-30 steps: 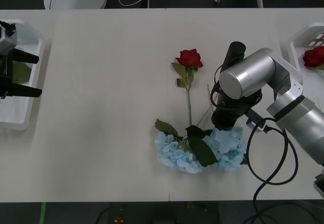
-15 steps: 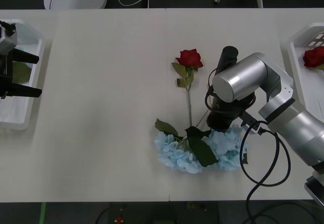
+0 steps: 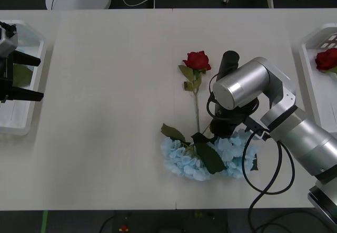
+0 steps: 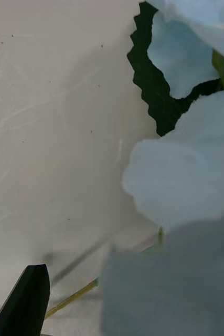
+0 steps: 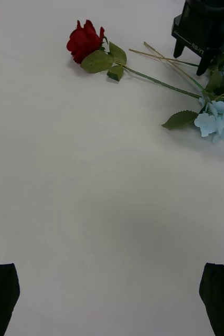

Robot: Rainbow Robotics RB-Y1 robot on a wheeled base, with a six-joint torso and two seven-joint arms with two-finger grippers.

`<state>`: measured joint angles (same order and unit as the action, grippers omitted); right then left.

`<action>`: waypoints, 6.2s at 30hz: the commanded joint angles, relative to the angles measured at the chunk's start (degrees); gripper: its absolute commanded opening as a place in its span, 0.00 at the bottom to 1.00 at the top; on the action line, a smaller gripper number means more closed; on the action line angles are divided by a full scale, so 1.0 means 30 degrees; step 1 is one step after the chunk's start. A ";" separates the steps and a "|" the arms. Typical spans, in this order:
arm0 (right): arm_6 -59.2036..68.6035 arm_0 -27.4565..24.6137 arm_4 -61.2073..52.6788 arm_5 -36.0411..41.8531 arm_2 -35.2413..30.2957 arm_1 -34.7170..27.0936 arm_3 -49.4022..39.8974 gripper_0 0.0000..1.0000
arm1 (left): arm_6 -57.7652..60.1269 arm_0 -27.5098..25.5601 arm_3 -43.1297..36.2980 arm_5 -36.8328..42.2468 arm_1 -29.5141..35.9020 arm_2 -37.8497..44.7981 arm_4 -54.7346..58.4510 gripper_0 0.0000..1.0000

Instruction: Put the red flowers into the right box and the blue flowers into the left box

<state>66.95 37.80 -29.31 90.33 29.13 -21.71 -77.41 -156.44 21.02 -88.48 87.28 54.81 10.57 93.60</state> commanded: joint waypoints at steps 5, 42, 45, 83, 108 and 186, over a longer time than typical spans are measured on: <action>0.0009 -0.0180 0.0248 -0.0550 -0.0365 0.0733 -0.0125 0.70 | 0.0480 -0.0121 -0.0477 -0.0206 0.0979 -0.0126 -0.0116 1.00; -0.2101 -0.0356 -0.0016 0.0095 -0.0658 0.0177 -0.0125 0.00 | 0.0480 -0.0121 -0.0477 -0.0206 0.0979 -0.0126 -0.0116 1.00; -0.3448 0.0289 -0.0748 0.1208 -0.1127 -0.0263 -0.0125 0.00 | 0.0480 -0.0121 -0.0477 -0.0206 0.0979 -0.0126 -0.0116 1.00; -3.7433 0.5299 0.0717 -0.2337 0.2828 -0.6972 -0.2117 0.00 | 0.0480 -0.0121 -0.0477 -0.0206 0.0979 -0.0126 -0.0116 1.00; -4.6251 0.6324 -0.9303 -1.4173 0.1041 -0.6239 -0.6834 0.00 | 0.0480 -0.0121 -0.0477 -0.0206 0.0979 -0.0126 -0.0116 1.00; -5.1905 0.6471 -1.2643 -1.7981 0.1041 0.2228 -0.5867 0.63 | 0.7381 0.1314 0.2247 -0.3604 -0.4851 -0.3935 1.2686 0.00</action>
<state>-85.37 54.19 -66.21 37.17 31.91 -15.63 -93.99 -135.39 22.40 -80.02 76.70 40.80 -1.35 130.60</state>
